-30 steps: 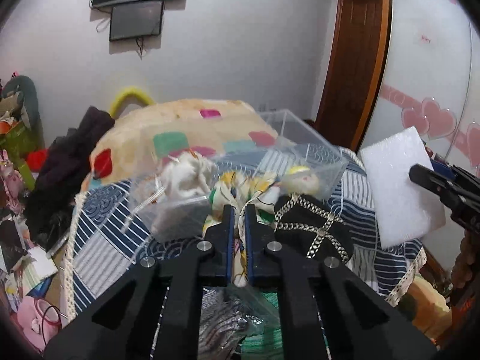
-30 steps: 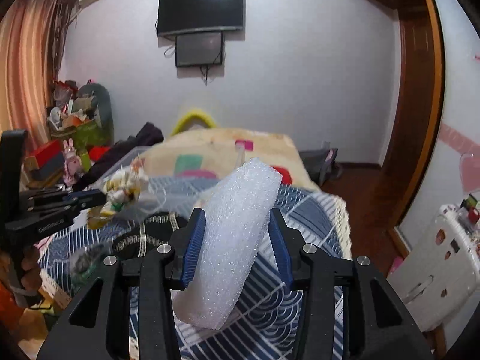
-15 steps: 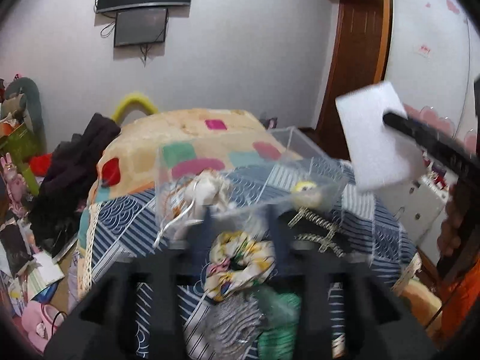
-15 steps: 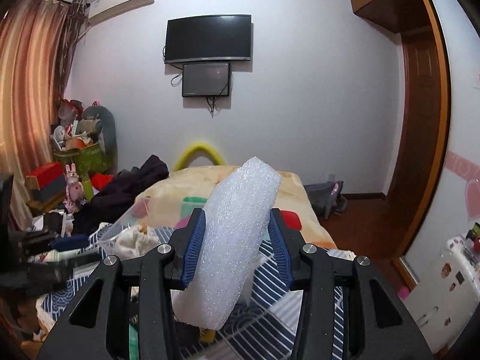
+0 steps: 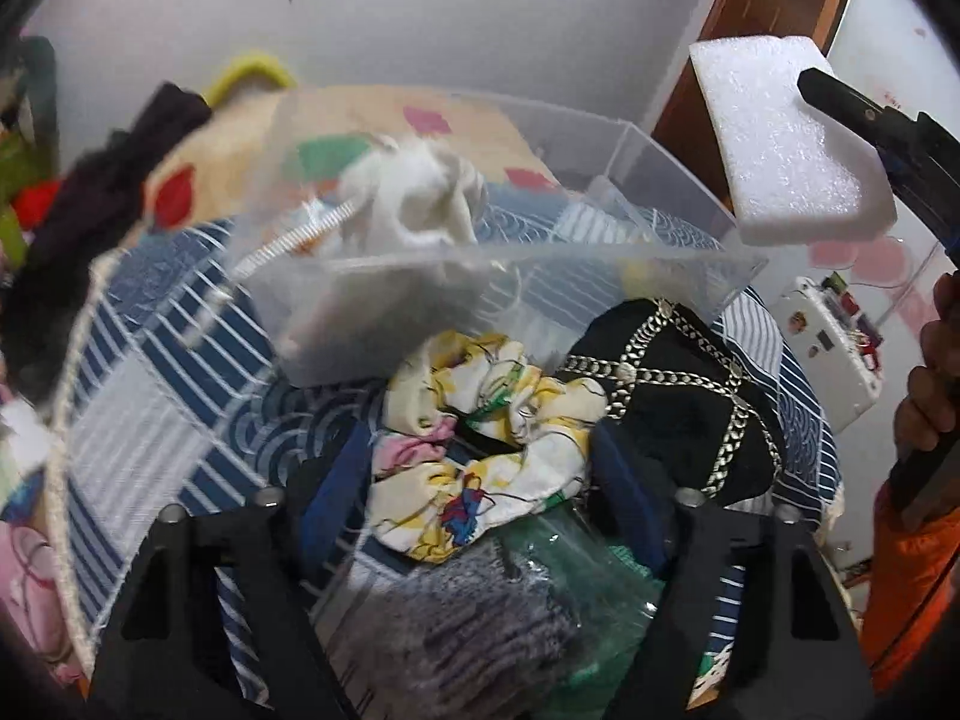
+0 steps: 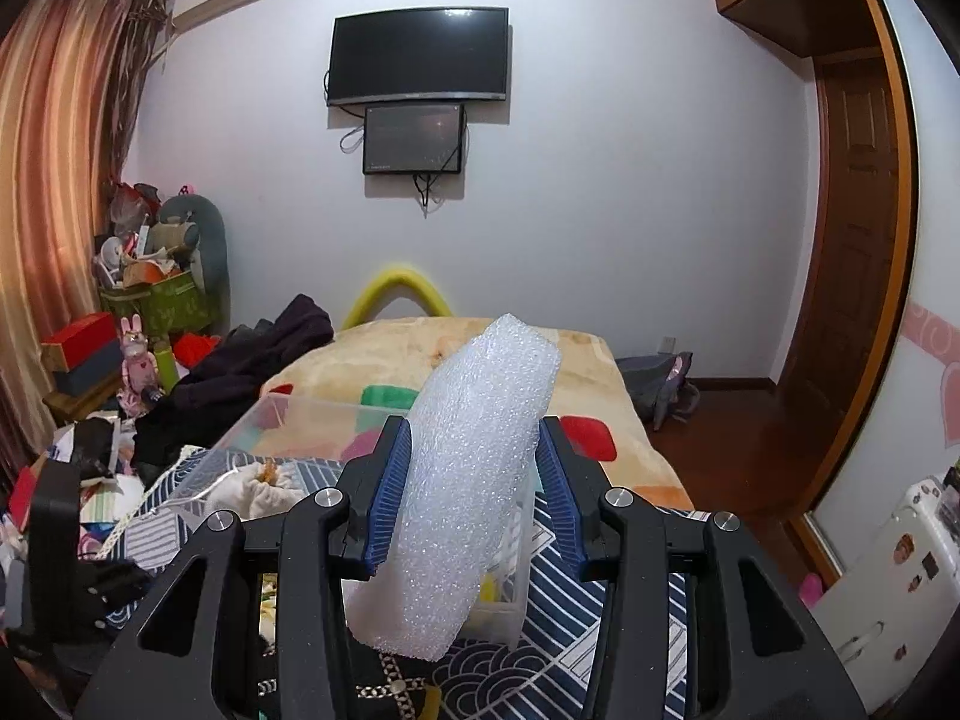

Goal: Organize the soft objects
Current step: 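Place the foam block into the box with the right tool while the left tool drops the scrunchie in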

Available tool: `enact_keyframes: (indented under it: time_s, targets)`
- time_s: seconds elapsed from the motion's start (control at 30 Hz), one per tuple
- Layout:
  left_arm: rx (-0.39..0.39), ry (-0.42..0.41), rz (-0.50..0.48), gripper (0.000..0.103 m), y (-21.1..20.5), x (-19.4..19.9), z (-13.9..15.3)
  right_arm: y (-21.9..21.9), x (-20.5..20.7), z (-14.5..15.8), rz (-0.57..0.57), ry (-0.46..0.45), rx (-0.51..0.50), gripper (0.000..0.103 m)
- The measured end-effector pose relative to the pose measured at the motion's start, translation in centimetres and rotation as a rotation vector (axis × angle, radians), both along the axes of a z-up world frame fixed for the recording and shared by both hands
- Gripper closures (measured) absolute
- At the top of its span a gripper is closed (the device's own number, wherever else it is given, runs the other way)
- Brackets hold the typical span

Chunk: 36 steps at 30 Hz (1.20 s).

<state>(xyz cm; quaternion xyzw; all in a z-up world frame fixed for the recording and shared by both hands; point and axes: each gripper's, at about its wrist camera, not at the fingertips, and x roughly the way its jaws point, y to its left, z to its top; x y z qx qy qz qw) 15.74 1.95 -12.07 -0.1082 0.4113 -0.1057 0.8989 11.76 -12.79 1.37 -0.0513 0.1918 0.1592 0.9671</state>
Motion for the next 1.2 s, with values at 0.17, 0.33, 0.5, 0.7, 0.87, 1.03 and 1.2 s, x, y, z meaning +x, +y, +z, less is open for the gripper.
enact_keyframes:
  time_s: [0.17, 0.33, 0.5, 0.7, 0.87, 1.03, 1.2]
  targets:
    - [-0.051, 0.037, -0.026, 0.086, 0.0, 0.5, -1.3, 0.0, 1.3, 0.3, -0.010, 0.014, 0.014, 0.063]
    - [-0.074, 0.036, 0.007, 0.092, 1.4, -0.3, -1.4, 1.2, 2.4, -0.3, 0.009, 0.045, 0.000, 0.063]
    - [-0.017, -0.031, 0.045, 0.093, 1.9, -2.2, 0.1, 2.0, 3.1, -1.2, 0.036, 0.080, -0.024, 0.063]
    - [0.073, -0.182, 0.068, 0.093, 1.2, -5.4, 4.2, 2.7, 4.2, -2.2, 0.053, 0.130, -0.060, 0.063]
    - [0.100, -0.284, 0.065, 0.093, 0.3, -6.3, 7.6, 2.7, 5.1, -2.3, 0.067, 0.166, -0.075, 0.064]
    - [0.111, -0.328, 0.068, 0.093, -0.4, -4.8, 9.0, 2.8, 5.4, -2.7, 0.046, 0.177, -0.136, 0.054]
    - [0.072, -0.301, 0.055, 0.093, -0.3, -1.9, 9.2, 1.6, 4.4, -2.4, 0.044, 0.146, -0.132, 0.022]
